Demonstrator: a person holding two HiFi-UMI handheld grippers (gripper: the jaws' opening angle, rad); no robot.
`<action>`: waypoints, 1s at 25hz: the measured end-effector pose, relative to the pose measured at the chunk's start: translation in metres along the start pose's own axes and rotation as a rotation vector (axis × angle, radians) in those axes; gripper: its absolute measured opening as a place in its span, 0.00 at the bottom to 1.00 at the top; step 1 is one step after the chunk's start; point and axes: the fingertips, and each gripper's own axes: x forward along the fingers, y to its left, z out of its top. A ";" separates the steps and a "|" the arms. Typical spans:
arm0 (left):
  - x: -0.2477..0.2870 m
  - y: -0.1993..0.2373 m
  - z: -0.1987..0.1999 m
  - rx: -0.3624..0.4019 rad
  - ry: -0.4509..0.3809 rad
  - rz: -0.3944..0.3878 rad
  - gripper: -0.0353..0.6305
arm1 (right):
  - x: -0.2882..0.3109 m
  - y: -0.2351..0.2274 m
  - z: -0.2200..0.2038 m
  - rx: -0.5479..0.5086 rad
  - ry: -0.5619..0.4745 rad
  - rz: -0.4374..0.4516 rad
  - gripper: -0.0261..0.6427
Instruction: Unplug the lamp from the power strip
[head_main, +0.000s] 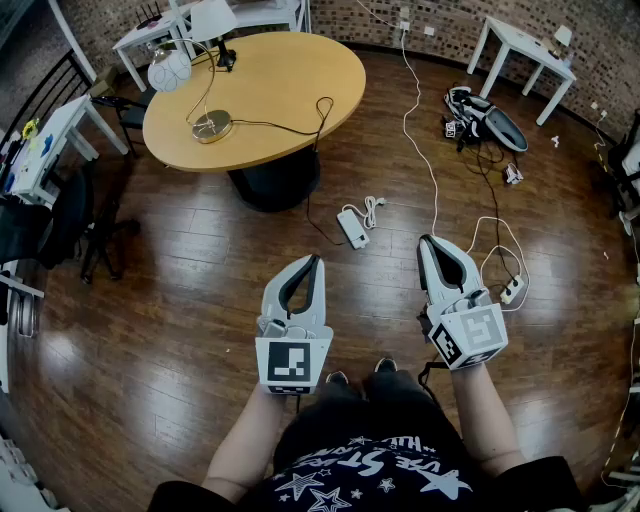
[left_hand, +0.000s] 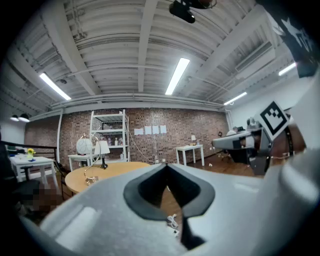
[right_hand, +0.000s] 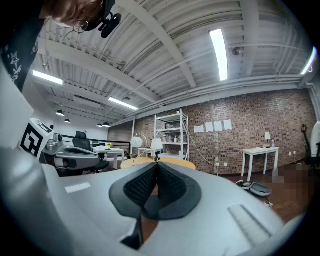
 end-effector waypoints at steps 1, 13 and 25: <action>0.001 0.004 -0.001 -0.013 0.002 0.009 0.06 | 0.000 -0.002 0.001 0.001 -0.002 0.002 0.05; 0.051 0.012 -0.019 -0.070 0.037 0.053 0.06 | 0.023 -0.082 -0.016 0.029 -0.019 -0.071 0.05; 0.211 0.011 -0.034 -0.050 0.047 0.173 0.06 | 0.160 -0.211 -0.024 -0.004 -0.066 0.082 0.05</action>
